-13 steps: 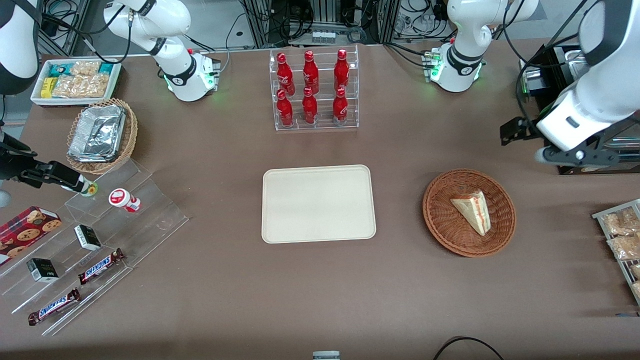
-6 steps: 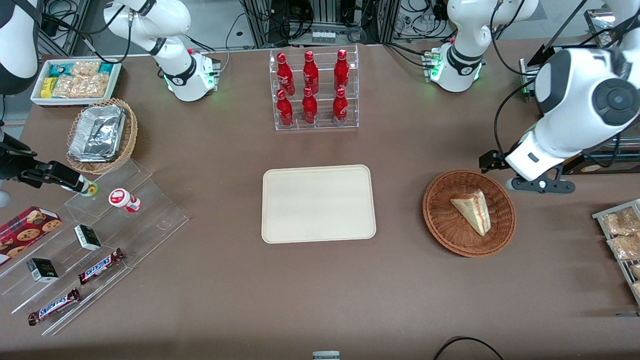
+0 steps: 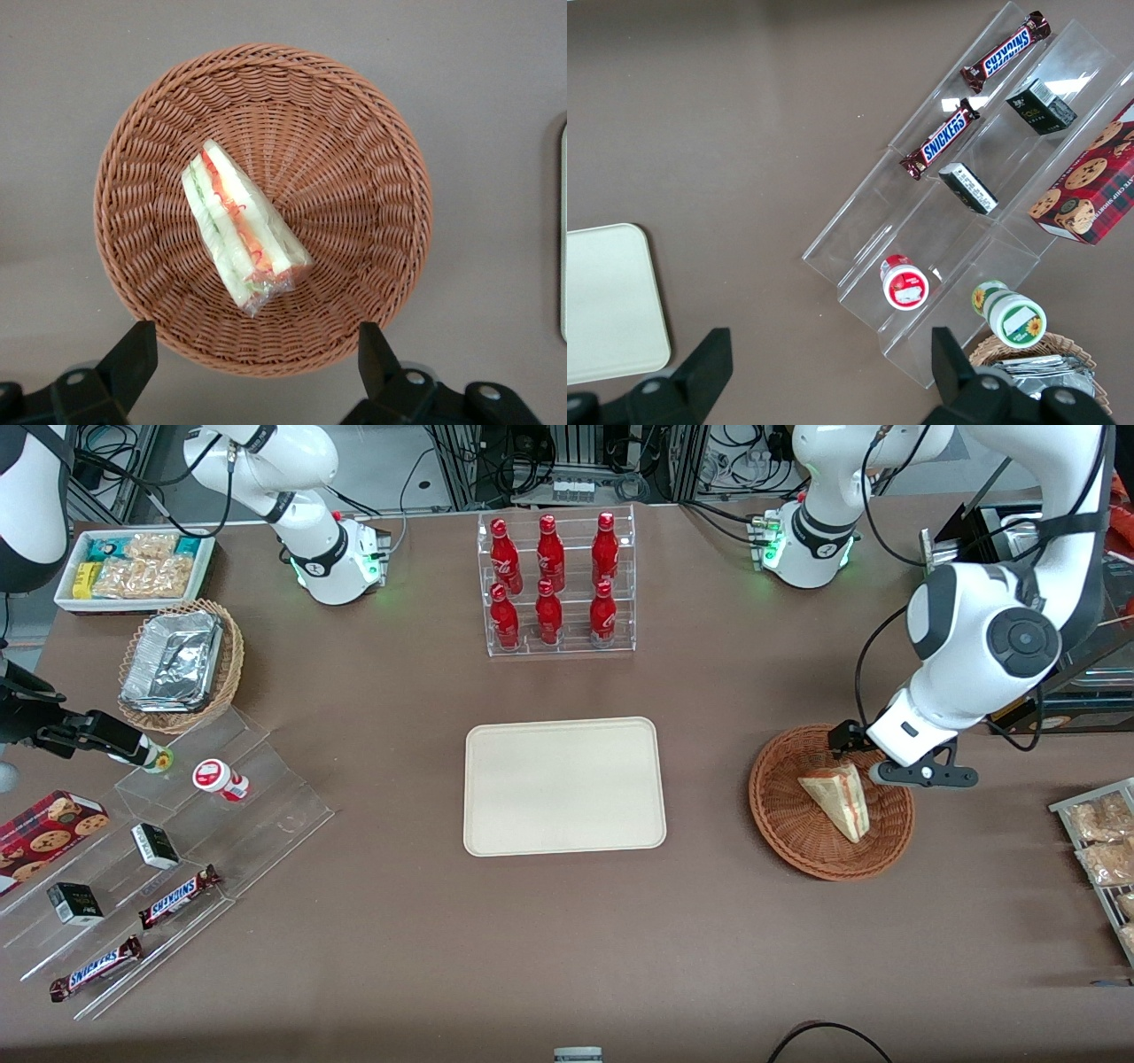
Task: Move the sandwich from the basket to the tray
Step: 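Lower the left gripper and close it on the wrapped sandwich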
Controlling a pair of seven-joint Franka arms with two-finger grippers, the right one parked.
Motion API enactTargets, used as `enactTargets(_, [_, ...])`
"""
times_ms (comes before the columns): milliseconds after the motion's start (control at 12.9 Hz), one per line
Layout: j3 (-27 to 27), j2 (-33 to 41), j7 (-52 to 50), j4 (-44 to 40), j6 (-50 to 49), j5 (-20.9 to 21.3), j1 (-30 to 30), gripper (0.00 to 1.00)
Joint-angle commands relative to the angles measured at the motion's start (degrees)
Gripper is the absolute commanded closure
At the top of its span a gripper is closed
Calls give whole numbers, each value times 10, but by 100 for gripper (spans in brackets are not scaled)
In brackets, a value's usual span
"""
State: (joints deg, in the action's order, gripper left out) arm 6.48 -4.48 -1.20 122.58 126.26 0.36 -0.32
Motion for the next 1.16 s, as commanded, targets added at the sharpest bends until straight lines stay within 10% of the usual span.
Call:
enactTargets(0, [3,-2,-40,16,30,8,6,0])
enactTargets(698, [1,-43,-382,39,106,3,25,0])
enactTargets(1086, [1,-69,-399,34,112,4,19,0])
